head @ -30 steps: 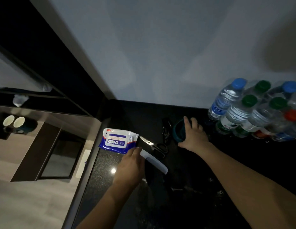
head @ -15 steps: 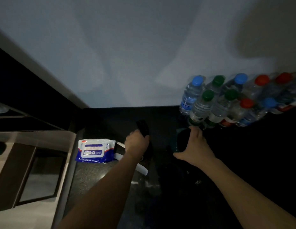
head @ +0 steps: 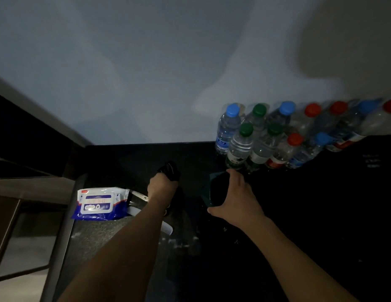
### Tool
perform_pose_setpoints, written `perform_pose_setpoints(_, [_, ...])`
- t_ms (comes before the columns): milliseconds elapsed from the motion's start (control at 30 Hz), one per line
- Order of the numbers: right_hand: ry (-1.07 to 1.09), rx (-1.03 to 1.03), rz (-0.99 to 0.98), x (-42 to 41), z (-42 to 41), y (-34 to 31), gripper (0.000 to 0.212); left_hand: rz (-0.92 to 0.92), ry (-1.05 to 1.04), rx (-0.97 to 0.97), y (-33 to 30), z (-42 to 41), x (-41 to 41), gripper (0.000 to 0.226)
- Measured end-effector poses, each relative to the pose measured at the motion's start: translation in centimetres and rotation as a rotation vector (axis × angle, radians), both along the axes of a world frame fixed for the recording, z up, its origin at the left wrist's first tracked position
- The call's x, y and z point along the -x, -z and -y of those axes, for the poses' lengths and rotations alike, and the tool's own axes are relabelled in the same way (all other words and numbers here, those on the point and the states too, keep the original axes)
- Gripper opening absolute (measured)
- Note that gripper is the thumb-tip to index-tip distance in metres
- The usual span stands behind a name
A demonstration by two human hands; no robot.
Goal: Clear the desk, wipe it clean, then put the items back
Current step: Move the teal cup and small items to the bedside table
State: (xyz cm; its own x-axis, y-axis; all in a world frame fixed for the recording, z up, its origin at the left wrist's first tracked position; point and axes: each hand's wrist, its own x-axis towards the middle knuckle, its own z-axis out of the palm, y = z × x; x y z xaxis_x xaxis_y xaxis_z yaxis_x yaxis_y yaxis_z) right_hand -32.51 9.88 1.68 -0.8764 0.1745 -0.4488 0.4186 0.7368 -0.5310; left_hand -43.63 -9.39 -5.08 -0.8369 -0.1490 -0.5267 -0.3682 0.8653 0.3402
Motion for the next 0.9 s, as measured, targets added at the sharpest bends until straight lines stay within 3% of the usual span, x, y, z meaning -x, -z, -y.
perform_pose_setpoints(167, [-0.061, 0.001, -0.068, 0.2, 2.0, -2.1, 0.120, -0.161, -0.078, -0.119, -4.4, 3.2, -2.0, 0.030])
perform_pose_setpoints(267, [-0.116, 0.008, -0.134, 0.4, 4.7, -3.4, 0.118, -0.307, -0.102, -0.079, -7.2, 6.3, -4.8, 0.014])
perform_pose_setpoints(400, [-0.227, 0.000, -0.191, 0.2, 9.8, -5.1, 0.116, -0.367, -0.184, -0.034, -9.0, 12.0, -8.8, 0.009])
perform_pose_setpoints(733, [-0.616, 0.055, -0.306, -4.5, 28.5, -9.3, 0.118, -0.476, -0.519, -0.028, -12.3, 28.6, -21.9, 0.017])
perform_pose_setpoints(900, [-0.765, 0.100, -0.360, -10.3, 40.6, -11.2, 0.110, -0.501, -0.706, -0.034, -14.0, 39.0, -31.0, 0.009])
